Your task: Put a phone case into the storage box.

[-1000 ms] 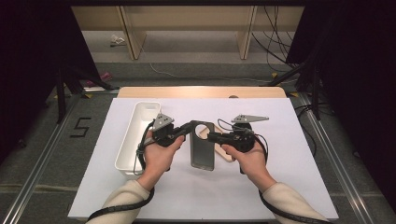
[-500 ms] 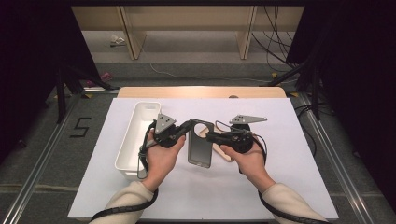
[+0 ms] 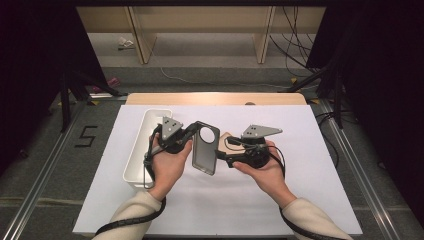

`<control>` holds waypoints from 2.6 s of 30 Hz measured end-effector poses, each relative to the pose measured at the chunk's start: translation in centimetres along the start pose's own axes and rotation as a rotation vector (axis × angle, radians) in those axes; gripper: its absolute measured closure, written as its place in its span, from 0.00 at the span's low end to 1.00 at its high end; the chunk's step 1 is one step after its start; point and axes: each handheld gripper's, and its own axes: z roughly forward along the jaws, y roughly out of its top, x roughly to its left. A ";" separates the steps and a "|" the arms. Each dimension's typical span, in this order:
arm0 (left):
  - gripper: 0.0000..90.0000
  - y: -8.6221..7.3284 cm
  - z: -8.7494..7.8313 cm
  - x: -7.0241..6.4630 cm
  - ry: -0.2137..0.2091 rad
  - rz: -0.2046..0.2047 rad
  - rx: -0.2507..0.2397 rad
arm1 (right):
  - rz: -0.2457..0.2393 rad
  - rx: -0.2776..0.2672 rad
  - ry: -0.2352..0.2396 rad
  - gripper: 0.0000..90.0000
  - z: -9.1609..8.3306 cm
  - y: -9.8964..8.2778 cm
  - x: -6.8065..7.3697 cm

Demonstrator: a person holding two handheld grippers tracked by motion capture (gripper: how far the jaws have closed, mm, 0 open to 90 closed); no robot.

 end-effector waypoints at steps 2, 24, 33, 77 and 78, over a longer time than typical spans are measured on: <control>0.99 0.2 -0.1 0.1 0.002 0.002 -0.005 | -0.020 0.000 -0.004 0.30 -0.2 -0.1 -0.1; 0.99 3.2 -0.4 1.3 0.044 -0.003 -0.053 | -0.025 -0.014 -0.102 0.21 -3.1 -1.6 -2.3; 0.99 4.6 -0.6 2.0 0.060 -0.003 -0.071 | -0.019 -0.011 -0.115 0.21 -4.2 -2.2 -2.8; 0.99 9.0 -1.9 8.4 0.205 -0.043 -0.124 | 0.011 0.002 -0.194 0.21 -7.4 -4.3 -5.0; 0.99 9.1 -1.9 8.5 0.210 -0.042 -0.124 | 0.013 0.002 -0.194 0.21 -7.5 -4.4 -5.0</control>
